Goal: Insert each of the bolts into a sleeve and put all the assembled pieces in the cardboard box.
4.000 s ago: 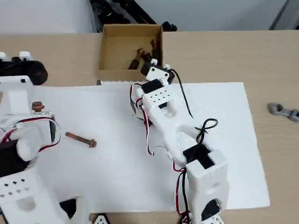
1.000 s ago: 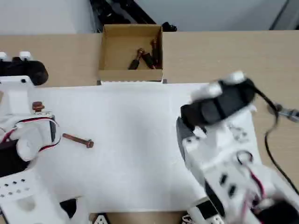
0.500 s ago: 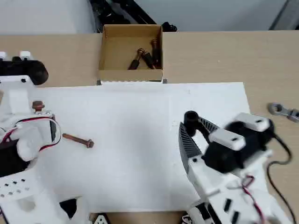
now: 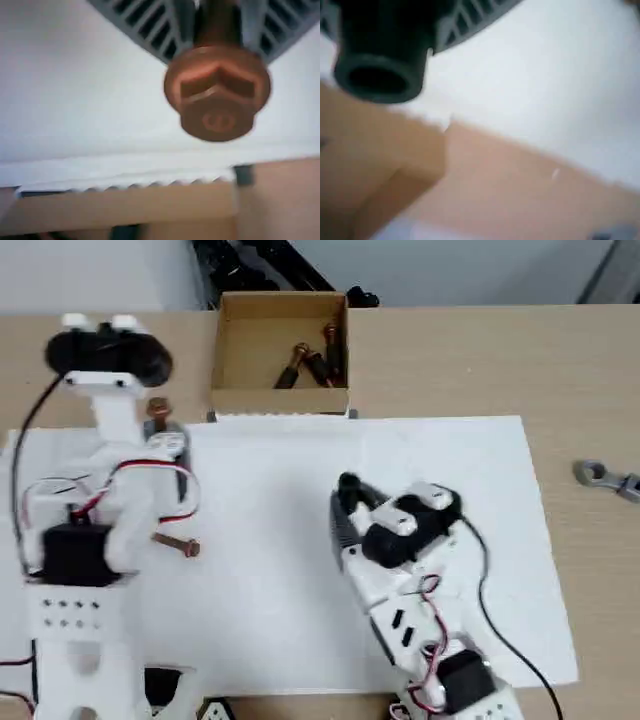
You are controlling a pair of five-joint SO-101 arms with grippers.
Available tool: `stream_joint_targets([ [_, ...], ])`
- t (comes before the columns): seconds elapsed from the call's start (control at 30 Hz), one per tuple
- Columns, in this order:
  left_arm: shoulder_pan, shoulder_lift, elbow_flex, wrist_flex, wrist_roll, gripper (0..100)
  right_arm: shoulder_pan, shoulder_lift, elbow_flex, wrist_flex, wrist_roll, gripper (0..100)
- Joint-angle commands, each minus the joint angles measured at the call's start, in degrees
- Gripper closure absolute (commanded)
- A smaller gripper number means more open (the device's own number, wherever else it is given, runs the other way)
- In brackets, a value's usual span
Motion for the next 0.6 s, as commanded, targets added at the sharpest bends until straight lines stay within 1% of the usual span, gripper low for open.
stream_joint_targets([
  [0.0, 2.99, -1.32, 0.66, -5.71, 0.62, 99, -4.79, -0.31, 1.76, -2.42, -4.31, 99.8],
  [0.13, 4.48, -1.41, 1.54, -6.59, 0.88, 99, -8.92, 1.19, 1.67, -2.42, -4.22, 99.8],
  [0.23, 4.48, -3.6, 1.71, -6.86, 0.97, 99, -9.01, 0.75, 1.41, -2.95, -3.69, 99.8],
  [0.33, 4.84, -7.47, 1.71, -7.21, 0.97, 99, -9.19, 0.75, 0.09, -4.18, 0.44, 99.8],
  [0.47, 8.44, -12.04, 3.82, -7.03, 0.97, 99, -9.19, 1.27, -0.09, -10.59, 6.15, 99.8],
  [0.57, 11.87, -13.98, 7.6, -7.21, 0.97, 99, -9.27, 1.36, 0.18, -11.82, 7.74, 99.8],
])
